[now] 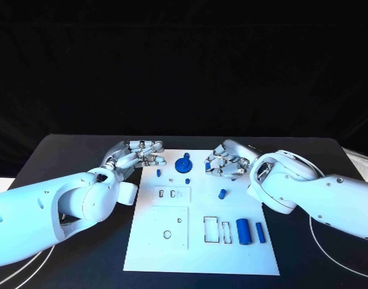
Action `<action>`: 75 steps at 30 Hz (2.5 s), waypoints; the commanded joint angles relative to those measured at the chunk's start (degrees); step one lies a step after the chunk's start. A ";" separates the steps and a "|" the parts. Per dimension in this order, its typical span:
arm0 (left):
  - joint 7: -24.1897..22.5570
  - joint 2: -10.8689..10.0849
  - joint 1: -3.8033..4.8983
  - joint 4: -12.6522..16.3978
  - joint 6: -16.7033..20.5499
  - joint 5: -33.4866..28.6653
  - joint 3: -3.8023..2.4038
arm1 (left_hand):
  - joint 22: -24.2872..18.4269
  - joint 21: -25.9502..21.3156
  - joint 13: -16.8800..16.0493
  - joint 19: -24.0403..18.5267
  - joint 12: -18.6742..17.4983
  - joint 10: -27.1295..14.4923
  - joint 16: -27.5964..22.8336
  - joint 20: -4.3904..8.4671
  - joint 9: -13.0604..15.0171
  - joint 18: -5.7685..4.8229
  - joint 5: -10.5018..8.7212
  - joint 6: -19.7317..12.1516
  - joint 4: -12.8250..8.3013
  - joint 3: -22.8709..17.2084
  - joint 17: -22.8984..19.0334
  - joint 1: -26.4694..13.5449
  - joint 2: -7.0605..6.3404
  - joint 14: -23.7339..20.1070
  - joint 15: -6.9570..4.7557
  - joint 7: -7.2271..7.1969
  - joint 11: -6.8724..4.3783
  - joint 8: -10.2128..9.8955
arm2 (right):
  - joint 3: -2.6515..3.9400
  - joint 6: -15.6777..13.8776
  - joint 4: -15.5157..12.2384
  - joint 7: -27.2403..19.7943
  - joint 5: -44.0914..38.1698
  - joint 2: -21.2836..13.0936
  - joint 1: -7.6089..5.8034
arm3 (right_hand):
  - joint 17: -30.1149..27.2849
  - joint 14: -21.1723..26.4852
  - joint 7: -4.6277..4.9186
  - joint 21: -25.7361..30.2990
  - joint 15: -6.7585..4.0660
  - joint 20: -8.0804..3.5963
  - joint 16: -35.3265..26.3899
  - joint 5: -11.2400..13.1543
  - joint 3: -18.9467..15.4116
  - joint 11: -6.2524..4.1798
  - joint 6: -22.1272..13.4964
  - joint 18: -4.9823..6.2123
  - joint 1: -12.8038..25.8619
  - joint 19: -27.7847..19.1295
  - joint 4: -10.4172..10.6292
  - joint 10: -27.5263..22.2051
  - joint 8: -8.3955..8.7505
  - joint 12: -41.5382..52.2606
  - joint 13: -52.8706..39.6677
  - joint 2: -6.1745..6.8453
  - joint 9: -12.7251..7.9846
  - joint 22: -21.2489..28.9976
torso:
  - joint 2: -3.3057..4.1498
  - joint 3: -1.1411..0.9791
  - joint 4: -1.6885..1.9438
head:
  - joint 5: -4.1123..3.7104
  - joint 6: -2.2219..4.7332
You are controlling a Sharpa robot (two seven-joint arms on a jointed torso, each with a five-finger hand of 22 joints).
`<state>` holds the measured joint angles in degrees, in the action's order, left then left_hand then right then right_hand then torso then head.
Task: Assemble the parts on the task board
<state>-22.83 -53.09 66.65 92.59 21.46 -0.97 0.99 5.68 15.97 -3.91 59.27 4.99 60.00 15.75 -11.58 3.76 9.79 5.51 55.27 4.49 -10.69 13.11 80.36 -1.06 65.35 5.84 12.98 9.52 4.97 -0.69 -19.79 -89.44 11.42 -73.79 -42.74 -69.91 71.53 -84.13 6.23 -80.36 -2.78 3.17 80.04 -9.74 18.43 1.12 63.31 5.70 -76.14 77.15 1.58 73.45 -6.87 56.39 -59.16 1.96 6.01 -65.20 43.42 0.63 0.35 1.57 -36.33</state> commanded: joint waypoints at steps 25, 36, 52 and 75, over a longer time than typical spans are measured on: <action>-1.34 0.22 0.02 -1.42 -0.73 -0.59 -0.04 | -0.21 -0.64 0.04 -0.64 -0.38 -0.06 -0.12 -0.35 0.05 0.48 0.30 0.00 -0.56 -0.49 0.04 0.01 0.11 -1.12 0.21 0.26 0.12 -0.36 | -1.36 1.66 3.29 5.60 -11.61 10.19 4.70 | -0.65 -2.40 0.13 0.49 0.04 0.29 -0.67 0.13 0.52 0.28 -0.83 -0.49 1.25 -0.63 -0.12 -0.88 -0.08 -1.27 0.74 0.78 0.25 0.64 | -0.55 0.48 0.34 | 0.95 -1.69; -1.16 0.38 0.02 -1.39 -0.85 -0.59 -0.04 | -0.22 -0.67 0.03 -0.68 -0.37 -0.04 -0.14 -0.36 0.05 0.49 0.31 0.01 -0.63 -0.58 0.05 0.03 0.10 -1.18 0.21 0.26 0.12 -0.36 | -1.38 4.33 3.45 4.63 -11.67 10.80 4.92 | -0.73 -2.37 0.22 0.68 0.15 0.42 -0.84 -2.09 -0.09 0.38 -0.90 -0.46 2.79 -0.70 0.03 -0.96 0.04 -1.33 0.71 2.21 0.35 0.87 | -0.57 0.36 0.30 | 1.15 -2.10; -1.03 0.59 0.01 -0.78 -1.14 -0.38 -0.04 | -0.22 -0.67 0.03 -0.68 -0.37 -0.04 -0.14 -0.36 0.05 0.49 0.31 0.01 -0.63 -0.58 0.05 0.03 0.10 -1.18 0.21 0.26 0.12 -0.36 | -1.43 4.71 4.84 4.69 -13.20 11.94 5.55 | -0.82 -2.35 0.23 0.77 0.16 0.43 -0.92 -2.33 -0.22 0.39 -0.94 -0.43 2.99 -0.79 0.02 -1.19 0.08 -1.75 1.07 2.44 0.36 1.04 | -0.52 0.48 0.31 | 1.05 -2.52; -0.85 0.82 0.01 -0.29 -1.38 0.48 -0.04 | -0.24 -0.69 0.04 -0.71 -0.38 -0.04 -0.14 -0.37 0.05 0.50 0.31 0.01 -0.67 -0.67 0.07 0.00 0.14 -1.21 0.22 0.27 0.13 -0.36 | -1.43 4.65 5.44 4.50 -14.02 12.46 5.82 | -1.60 -2.16 1.07 1.44 0.65 0.80 -1.63 -5.21 -1.38 1.06 -3.36 -0.24 4.27 -1.34 -0.25 -3.17 1.44 -4.52 3.22 4.73 0.02 2.20 | -0.52 0.41 0.32 | 1.10 -2.84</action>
<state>-23.22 -52.38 66.65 92.17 21.31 -1.06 0.99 5.50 15.52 -3.91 58.86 4.99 60.00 15.75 -11.99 3.76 9.79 5.51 55.27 3.93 -11.25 13.13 80.36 -1.06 64.71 6.05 12.98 9.52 4.98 -2.01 -16.04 -84.16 15.95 -87.01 -30.35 -64.29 69.97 -83.91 7.24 -79.19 -2.56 4.02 78.71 -14.77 17.35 2.21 60.28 5.71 -71.79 76.32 1.31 70.48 -5.63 52.03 -56.01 6.04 6.08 -63.04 42.91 1.06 0.65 2.65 -39.15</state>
